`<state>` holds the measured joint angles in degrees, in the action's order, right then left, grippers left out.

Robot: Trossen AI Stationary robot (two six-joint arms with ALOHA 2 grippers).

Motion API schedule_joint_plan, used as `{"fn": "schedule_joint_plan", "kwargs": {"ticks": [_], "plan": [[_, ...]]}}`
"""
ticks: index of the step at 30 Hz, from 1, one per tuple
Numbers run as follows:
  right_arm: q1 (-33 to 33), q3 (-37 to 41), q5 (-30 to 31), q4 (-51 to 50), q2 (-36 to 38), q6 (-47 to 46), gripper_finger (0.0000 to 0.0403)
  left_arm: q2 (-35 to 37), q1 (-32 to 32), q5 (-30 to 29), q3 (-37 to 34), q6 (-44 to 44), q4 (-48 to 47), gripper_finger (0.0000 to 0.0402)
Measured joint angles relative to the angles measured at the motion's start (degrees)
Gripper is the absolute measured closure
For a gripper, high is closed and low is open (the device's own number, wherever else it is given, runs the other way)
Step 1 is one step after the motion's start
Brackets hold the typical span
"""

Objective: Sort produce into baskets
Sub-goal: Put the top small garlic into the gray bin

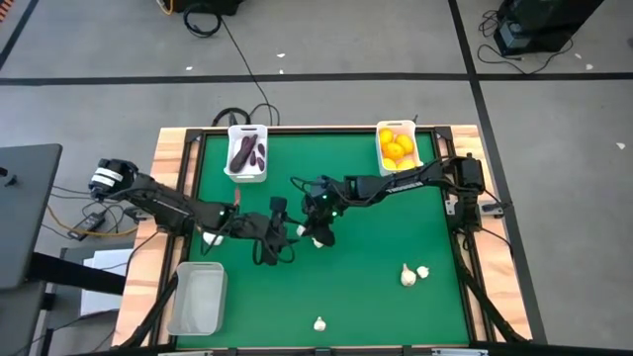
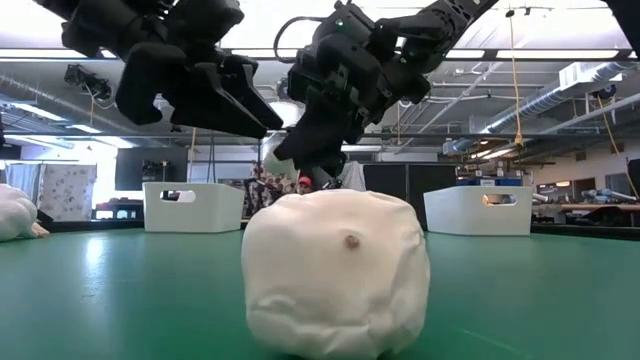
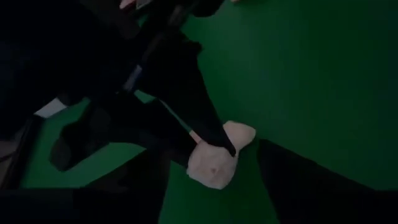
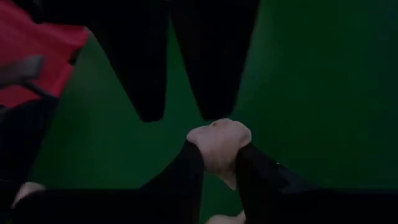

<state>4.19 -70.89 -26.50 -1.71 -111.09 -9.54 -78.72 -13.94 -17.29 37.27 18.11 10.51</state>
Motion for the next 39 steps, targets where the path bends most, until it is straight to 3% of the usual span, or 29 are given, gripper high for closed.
{"fn": "schedule_joint_plan", "kwargs": {"ticks": [6,10,13,21,28,30,34,39], "plan": [[0.0,0.0,-3.7,4.2,0.0,-2.1,0.0313,-0.7,-0.8,-1.2,0.0,4.6,0.7,0.0095],[-0.1,0.1,-5.2,5.5,0.1,-3.6,0.0313,-2.3,-1.2,-0.6,0.0,6.6,2.5,0.0096],[-0.1,0.2,-5.5,5.2,0.1,-3.8,0.0313,-2.8,-1.7,-1.6,0.0,6.8,3.8,0.0126],[0.0,0.2,-5.9,5.9,0.1,-4.8,0.0313,-2.8,-1.9,-2.9,0.0,7.1,2.9,0.0249],[0.0,0.2,-3.2,6.4,0.1,-5.2,0.0282,-1.5,-2.6,-7.9,0.0,5.3,0.6,0.0275],[-0.1,-0.2,-1.8,6.6,0.1,-4.5,0.0259,0.0,-3.1,-10.9,2.1,0.7,-6.3,0.0275],[-0.9,-0.1,6.9,3.7,0.2,-6.1,0.0209,3.6,-4.3,-15.6,9.8,-19.2,-29.2,0.0275],[-1.3,-0.1,18.7,0.6,0.1,-5.0,0.0179,4.5,-6.2,-10.8,20.0,-41.1,-55.9,0.0275]]}}
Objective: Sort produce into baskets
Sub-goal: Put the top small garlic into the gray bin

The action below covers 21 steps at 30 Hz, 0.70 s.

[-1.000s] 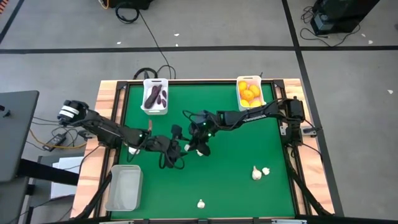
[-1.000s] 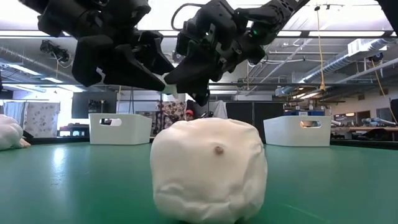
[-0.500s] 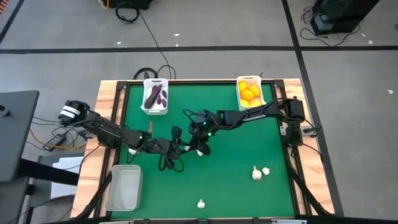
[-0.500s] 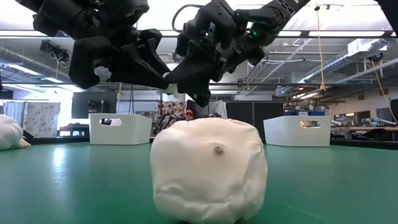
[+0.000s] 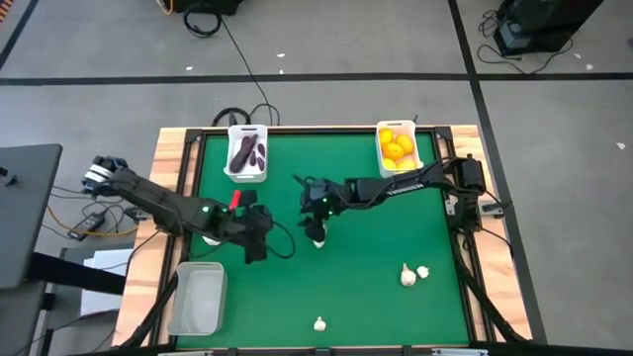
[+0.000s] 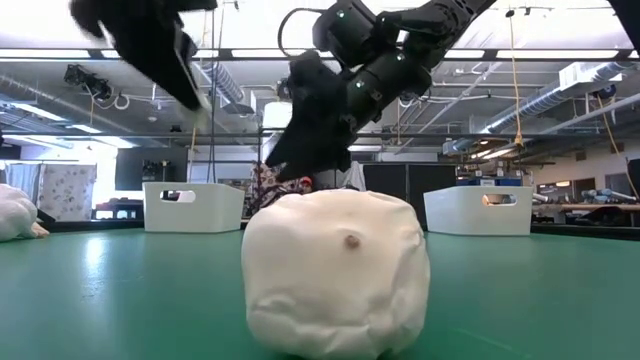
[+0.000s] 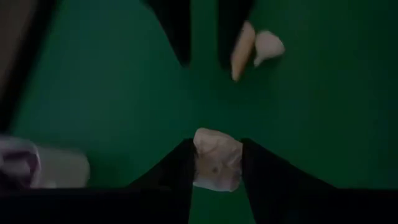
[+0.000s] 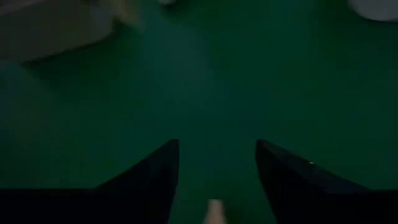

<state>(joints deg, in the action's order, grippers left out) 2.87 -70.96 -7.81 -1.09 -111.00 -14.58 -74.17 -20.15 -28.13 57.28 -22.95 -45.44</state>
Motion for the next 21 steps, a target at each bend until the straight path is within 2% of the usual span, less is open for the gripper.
{"fn": "schedule_joint_plan", "kwargs": {"ticks": [3,7,11,16,21], "plan": [[-0.2,0.0,0.8,-0.5,0.0,0.1,0.0178,0.0,-1.6,6.4,4.1,-9.2,-14.4,0.0275],[-1.3,0.0,0.8,-1.5,0.0,0.7,0.0179,0.3,-5.3,18.6,5.7,-19.3,-25.8,0.0275],[-2.1,0.0,0.9,-1.5,0.0,1.2,0.0179,0.5,-10.3,29.1,5.4,-26.9,-29.2,0.0275],[-2.9,0.0,0.9,-1.7,0.0,1.2,0.0179,0.5,-18.6,32.6,5.3,-35.7,-27.4,0.0275],[-3.8,0.0,0.9,-2.0,0.0,1.1,0.0179,0.2,-25.2,29.3,5.3,-42.8,-24.3,0.0275]]}}
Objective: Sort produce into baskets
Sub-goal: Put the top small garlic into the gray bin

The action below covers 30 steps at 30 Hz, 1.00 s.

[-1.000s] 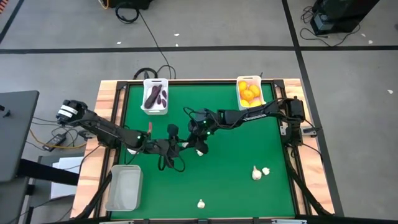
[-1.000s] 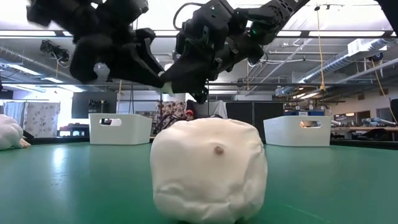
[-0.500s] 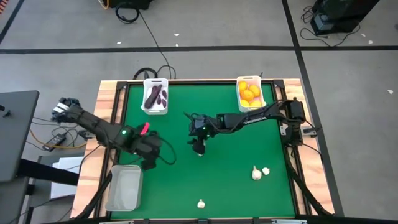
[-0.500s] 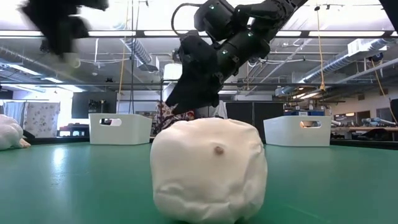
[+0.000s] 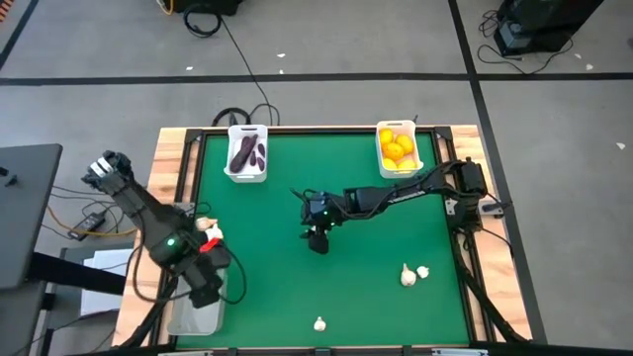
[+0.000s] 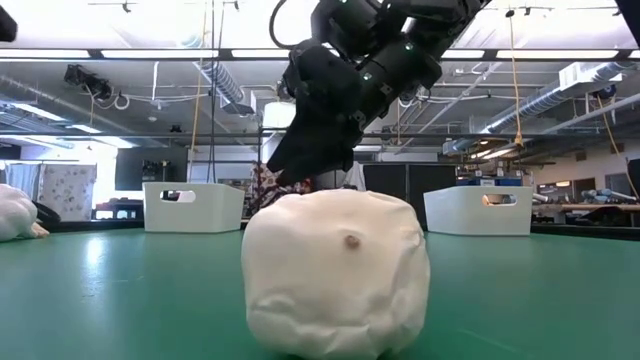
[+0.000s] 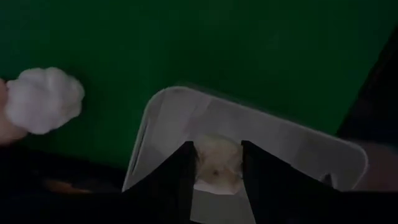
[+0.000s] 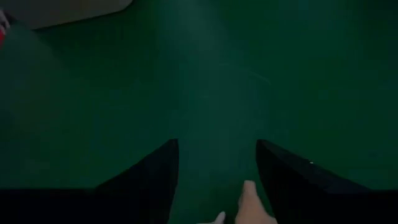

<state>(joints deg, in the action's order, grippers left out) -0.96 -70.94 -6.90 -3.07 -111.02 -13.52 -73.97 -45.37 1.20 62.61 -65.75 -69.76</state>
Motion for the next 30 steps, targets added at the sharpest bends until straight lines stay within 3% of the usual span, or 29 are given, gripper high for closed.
{"fn": "schedule_joint_plan", "kwargs": {"ticks": [5,14,20,23,30], "plan": [[-0.4,0.0,0.5,0.0,0.0,-0.4,0.0179,-2.2,-3.1,-1.4,-1.6,-6.4,0.2,0.0275],[-1.7,0.0,9.1,2.6,0.0,-1.7,0.0179,-5.5,-4.3,-0.2,-12.4,-10.2,9.7,0.0275],[-2.3,0.1,16.2,12.4,-1.3,6.1,0.0179,-5.7,-4.4,-0.9,-16.5,-10.2,14.3,0.0275],[-2.1,0.0,16.5,18.9,-3.3,13.9,0.0180,-5.7,-4.5,-2.1,-18.0,-10.2,17.4,0.0274],[-0.6,-4.5,16.0,26.2,-10.9,10.4,0.0182,-5.7,-4.5,-3.9,-18.5,-9.5,18.1,0.0242]]}}
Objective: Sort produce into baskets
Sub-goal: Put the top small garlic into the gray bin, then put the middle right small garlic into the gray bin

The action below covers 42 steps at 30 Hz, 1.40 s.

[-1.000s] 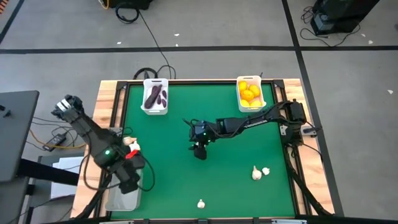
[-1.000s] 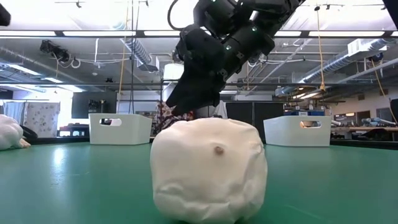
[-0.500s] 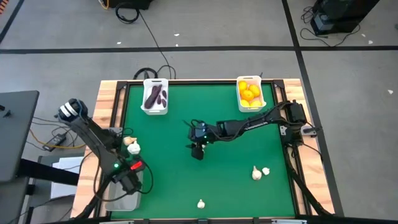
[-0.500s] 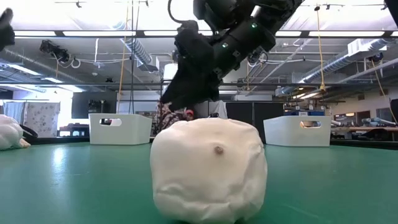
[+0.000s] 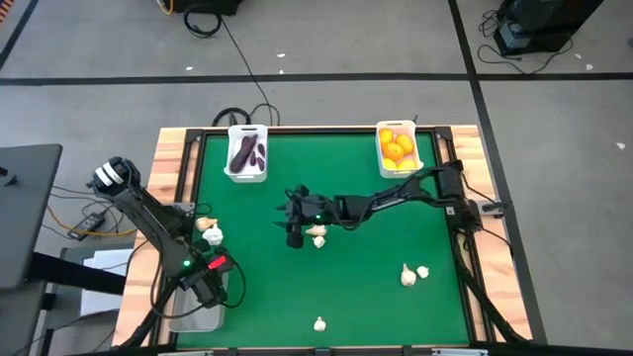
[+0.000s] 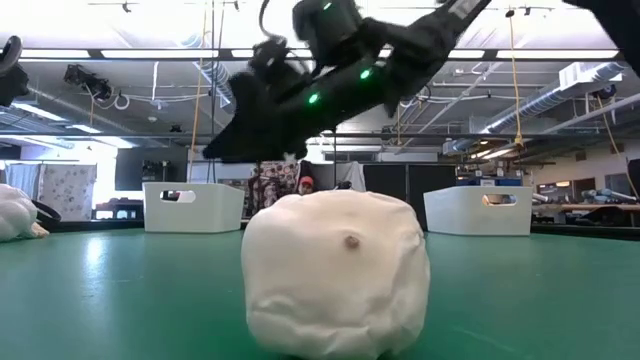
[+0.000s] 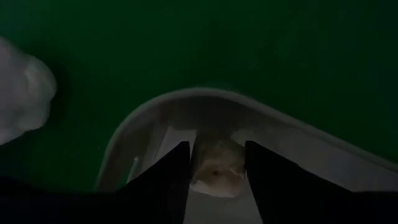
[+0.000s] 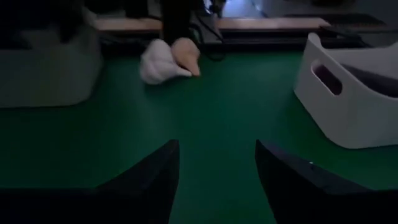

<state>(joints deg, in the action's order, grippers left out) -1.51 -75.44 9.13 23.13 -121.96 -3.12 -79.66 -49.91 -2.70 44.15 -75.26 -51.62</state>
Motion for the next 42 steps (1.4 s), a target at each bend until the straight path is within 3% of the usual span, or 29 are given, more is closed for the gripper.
{"fn": "schedule_joint_plan", "kwargs": {"ticks": [8,16,25,32,36,42], "plan": [[1.1,-12.0,-3.8,-6.6,-9.2,0.2,0.0156,1.0,0.0,-0.5,0.1,0.2,-1.0,0.0193],[1.5,-24.0,-7.7,-14.1,-16.3,0.3,0.0114,2.9,0.0,-0.8,4.1,0.1,-5.8,0.0188],[1.5,-35.2,-12.2,-18.7,-23.3,0.7,0.0108,3.2,-0.1,-9.5,12.3,-0.4,-21.1,0.0188],[1.5,-36.2,-11.3,-21.7,-23.0,-0.2,0.0114,3.2,1.7,-20.9,15.9,-6.6,-34.5,0.0188],[1.6,-36.2,-11.6,-21.8,-22.7,-1.8,0.0114,3.2,5.9,-20.6,14.6,-7.7,-36.9,0.0188],[1.6,-36.2,-12.2,-25.3,-22.7,-2.7,0.0114,3.3,13.0,-15.1,10.8,-3.3,-34.9,0.0188]]}}
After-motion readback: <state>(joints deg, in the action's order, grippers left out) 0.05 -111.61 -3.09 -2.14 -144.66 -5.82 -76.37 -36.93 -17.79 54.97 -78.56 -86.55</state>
